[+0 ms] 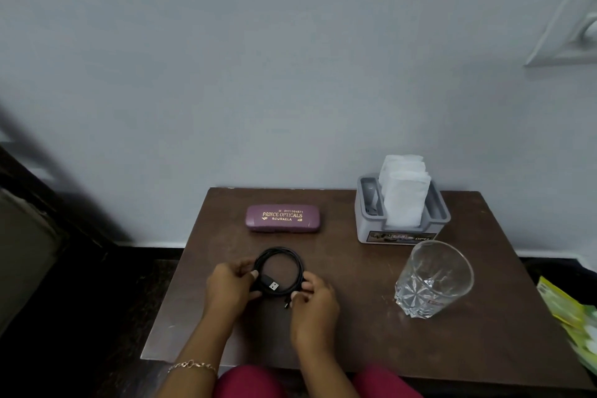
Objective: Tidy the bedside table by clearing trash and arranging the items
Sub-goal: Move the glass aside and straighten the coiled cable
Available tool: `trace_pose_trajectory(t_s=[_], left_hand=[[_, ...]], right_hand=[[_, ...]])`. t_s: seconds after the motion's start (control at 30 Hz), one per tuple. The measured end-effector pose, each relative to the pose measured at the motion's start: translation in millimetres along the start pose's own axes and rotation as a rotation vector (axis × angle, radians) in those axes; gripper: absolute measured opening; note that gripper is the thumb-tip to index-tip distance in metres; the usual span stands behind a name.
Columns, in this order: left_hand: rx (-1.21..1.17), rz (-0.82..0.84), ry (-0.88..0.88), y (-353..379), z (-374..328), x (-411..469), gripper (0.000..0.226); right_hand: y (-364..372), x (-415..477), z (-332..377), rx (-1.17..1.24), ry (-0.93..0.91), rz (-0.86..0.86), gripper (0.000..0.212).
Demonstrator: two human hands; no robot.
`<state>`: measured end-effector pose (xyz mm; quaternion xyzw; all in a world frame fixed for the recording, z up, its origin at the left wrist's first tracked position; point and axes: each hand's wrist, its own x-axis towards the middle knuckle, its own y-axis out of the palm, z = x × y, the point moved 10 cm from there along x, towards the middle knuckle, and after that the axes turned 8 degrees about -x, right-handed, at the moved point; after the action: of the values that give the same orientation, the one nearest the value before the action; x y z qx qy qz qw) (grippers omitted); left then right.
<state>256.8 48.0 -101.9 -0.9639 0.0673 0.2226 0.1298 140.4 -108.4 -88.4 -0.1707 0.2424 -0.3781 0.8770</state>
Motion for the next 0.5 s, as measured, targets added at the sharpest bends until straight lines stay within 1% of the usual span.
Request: trace_pose_trajectory(t_s=[0.23, 0.4, 0.5], left_hand=[[0.062, -0.047, 0.059, 5, -5, 4, 0.03], [0.091, -0.067, 0.123, 1, -13, 0, 0.03], [0.15, -0.088, 0.172, -6, -16, -5, 0.032]], right_hand=[[0, -1, 2, 0.088, -0.007, -0.074, 0.039], [-3, 1, 0, 0.078, 0.002, -0.08, 0.036], [-11, 4, -4, 0.059, 0.018, -0.098, 0.033]])
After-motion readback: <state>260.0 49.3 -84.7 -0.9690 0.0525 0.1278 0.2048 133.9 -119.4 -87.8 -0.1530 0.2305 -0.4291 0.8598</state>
